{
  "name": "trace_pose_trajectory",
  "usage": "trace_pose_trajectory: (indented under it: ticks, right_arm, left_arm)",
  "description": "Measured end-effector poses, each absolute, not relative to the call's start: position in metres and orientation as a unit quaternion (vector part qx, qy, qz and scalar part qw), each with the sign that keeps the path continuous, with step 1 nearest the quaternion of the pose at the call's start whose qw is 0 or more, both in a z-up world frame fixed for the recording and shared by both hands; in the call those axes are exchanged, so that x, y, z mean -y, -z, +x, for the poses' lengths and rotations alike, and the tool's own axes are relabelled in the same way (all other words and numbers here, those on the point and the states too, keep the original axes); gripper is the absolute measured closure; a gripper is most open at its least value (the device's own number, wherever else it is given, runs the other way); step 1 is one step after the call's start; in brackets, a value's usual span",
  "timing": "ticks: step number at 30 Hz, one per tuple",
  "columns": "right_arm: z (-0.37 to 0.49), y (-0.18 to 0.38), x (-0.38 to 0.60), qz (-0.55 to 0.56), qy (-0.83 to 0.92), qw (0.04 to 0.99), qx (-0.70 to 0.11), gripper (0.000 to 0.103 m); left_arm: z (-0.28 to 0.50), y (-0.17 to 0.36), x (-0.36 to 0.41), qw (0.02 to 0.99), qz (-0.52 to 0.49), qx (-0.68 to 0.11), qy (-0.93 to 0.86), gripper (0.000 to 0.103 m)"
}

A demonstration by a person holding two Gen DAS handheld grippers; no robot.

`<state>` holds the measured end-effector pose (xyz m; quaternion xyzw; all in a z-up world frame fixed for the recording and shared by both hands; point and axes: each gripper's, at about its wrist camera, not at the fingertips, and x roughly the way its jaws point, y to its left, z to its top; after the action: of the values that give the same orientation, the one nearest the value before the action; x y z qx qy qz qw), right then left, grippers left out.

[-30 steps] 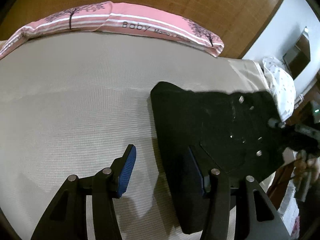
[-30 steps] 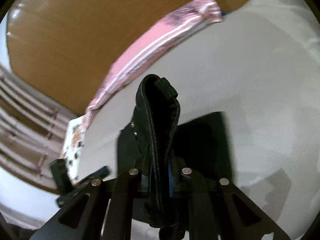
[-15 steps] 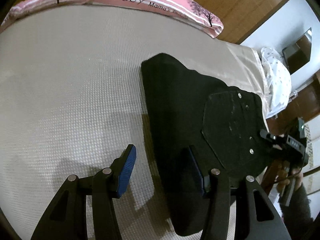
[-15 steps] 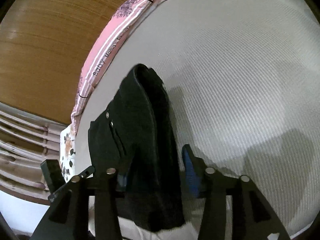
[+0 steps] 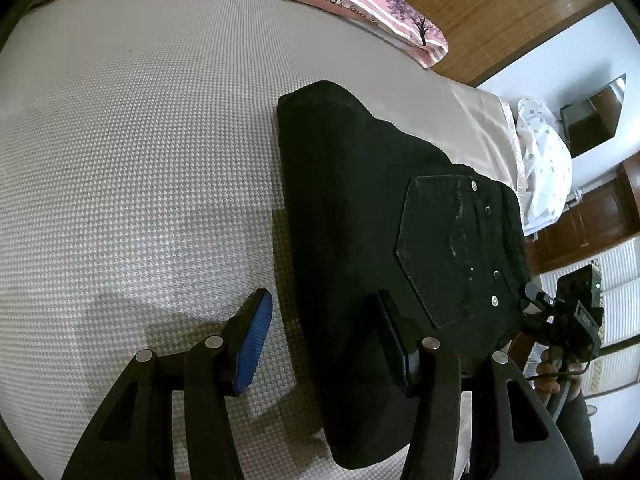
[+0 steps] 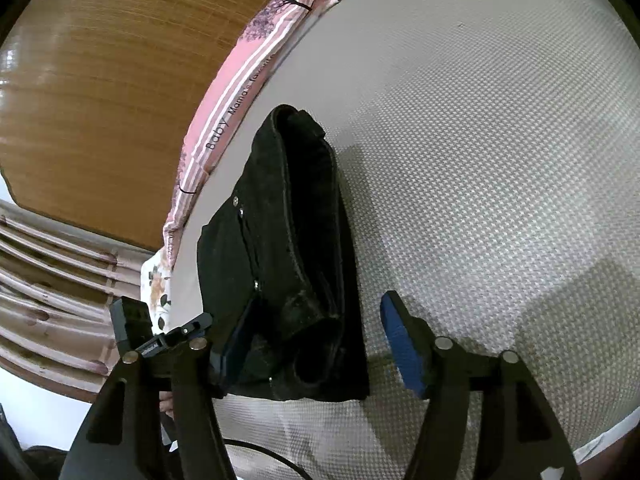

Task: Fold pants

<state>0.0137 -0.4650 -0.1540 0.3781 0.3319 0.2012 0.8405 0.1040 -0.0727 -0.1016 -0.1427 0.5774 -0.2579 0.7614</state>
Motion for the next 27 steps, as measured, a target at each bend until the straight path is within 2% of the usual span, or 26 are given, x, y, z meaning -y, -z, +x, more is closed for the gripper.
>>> trace_pose_trajectory:
  ticks: [6,10,27]
  right_arm:
    - [0.009,0.152,0.464,0.384,-0.203,0.839,-0.327,0.042]
    - [0.009,0.155,0.462,0.381,-0.211,0.835,-0.338,0.038]
    - [0.047,0.157,0.437,0.347,-0.274,0.83,-0.339,0.041]
  left_arm:
    - [0.103,0.102,0.076,0.76,-0.141,-0.578,0.26,0.05]
    - [0.103,0.104,0.074,0.755,-0.151,-0.58,0.266,0.05]
    - [0.113,0.109,0.085,0.759,-0.174,-0.56,0.282,0.049]
